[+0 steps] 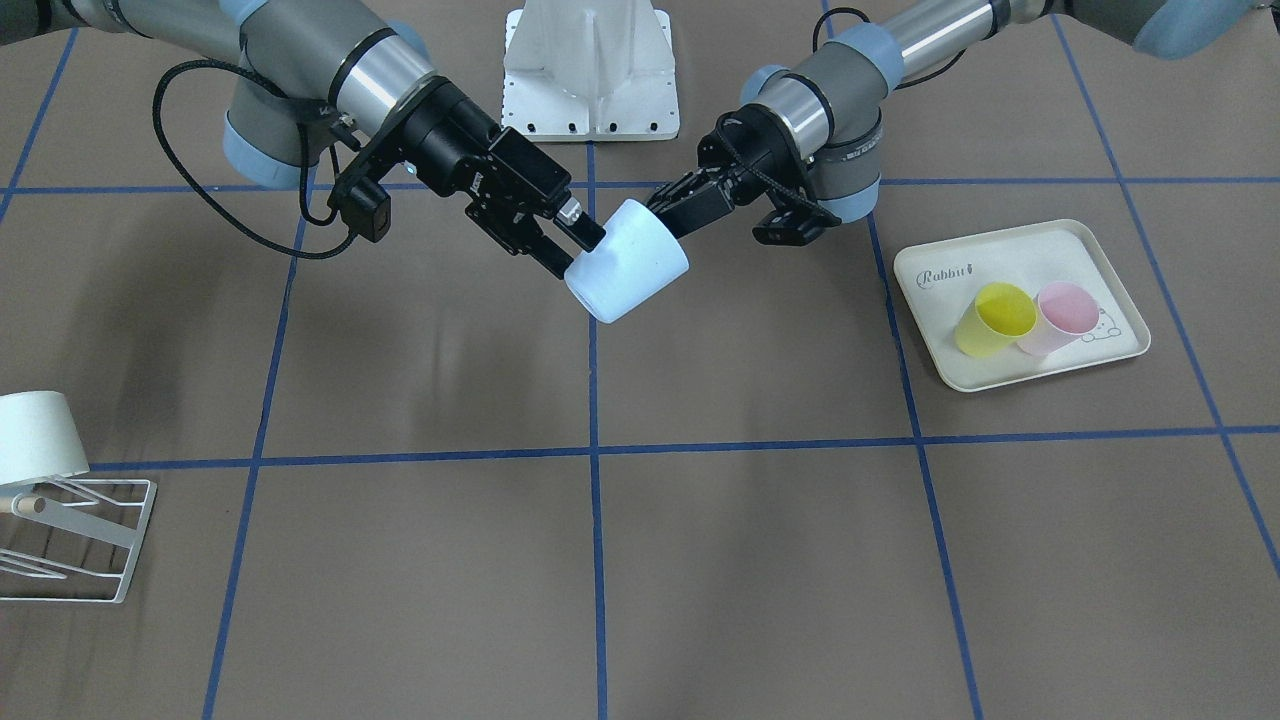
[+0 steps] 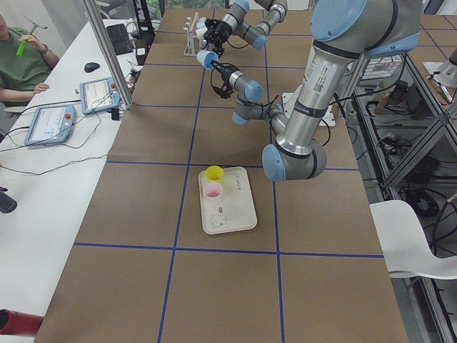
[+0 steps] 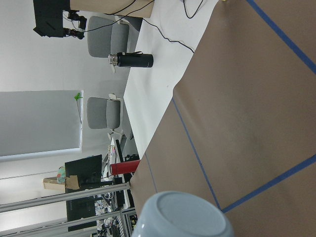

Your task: Transfer IKEA cup to right arm and place on rack

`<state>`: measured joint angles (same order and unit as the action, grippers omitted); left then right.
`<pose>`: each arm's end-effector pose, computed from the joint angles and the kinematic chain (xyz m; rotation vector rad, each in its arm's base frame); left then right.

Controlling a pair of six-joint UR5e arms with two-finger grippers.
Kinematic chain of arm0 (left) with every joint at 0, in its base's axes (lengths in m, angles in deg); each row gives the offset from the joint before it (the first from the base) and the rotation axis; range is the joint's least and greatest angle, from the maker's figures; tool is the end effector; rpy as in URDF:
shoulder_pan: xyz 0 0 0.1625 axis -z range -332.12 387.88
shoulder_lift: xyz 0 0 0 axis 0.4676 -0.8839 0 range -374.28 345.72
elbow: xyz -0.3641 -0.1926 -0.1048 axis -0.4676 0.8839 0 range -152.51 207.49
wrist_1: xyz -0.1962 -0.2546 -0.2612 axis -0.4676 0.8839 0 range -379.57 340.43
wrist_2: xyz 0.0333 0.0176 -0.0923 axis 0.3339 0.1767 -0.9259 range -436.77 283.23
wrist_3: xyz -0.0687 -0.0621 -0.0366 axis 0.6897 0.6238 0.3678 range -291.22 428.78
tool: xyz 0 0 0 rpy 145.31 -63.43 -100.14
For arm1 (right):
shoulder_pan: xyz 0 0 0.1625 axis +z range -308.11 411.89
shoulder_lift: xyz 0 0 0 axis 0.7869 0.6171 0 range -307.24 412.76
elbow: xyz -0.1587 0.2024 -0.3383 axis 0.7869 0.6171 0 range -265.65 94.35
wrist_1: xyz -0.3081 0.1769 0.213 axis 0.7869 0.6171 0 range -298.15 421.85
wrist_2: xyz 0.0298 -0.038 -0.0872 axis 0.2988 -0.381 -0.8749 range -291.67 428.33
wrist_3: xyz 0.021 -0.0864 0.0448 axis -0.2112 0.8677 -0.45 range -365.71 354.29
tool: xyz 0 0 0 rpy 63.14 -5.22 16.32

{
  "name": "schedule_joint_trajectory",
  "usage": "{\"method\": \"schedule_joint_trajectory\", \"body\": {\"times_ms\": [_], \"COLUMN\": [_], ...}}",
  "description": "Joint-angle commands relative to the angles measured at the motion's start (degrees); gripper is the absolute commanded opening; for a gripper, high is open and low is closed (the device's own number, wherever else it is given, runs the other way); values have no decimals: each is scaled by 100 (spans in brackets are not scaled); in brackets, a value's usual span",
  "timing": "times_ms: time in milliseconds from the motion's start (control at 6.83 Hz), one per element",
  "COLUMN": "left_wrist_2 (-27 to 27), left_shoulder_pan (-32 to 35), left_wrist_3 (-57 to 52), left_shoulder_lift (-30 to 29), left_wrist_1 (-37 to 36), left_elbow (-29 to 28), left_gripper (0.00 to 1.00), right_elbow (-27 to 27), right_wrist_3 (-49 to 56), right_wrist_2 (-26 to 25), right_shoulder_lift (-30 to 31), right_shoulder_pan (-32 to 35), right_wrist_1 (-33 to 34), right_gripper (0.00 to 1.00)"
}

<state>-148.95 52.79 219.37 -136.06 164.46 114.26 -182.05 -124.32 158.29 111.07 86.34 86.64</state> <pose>0.4702 -0.3990 0.2013 -0.5282 2.3005 -1.1448 -0.4242 -0.4526 0.1623 0.0958 -1.8707 0.7756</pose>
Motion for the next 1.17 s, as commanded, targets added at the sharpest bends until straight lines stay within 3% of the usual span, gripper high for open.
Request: {"method": "schedule_joint_trajectory", "body": {"times_ms": [0,1025], "left_wrist_2": [125,134], "left_shoulder_pan": [-48,-110], "left_wrist_3": [6,-21], "left_shoulder_lift": [-30,-30], "left_wrist_1": [1,-78], "left_elbow": [-2,-11], "left_gripper": [0,0], "right_elbow": [402,324], "right_wrist_3": [-13,-74], "right_wrist_2": [-14,-14], "right_shoulder_lift": [5,-4], "right_shoulder_pan": [9,18], "right_wrist_1": [-588,-625], "right_gripper": [100,100]}}
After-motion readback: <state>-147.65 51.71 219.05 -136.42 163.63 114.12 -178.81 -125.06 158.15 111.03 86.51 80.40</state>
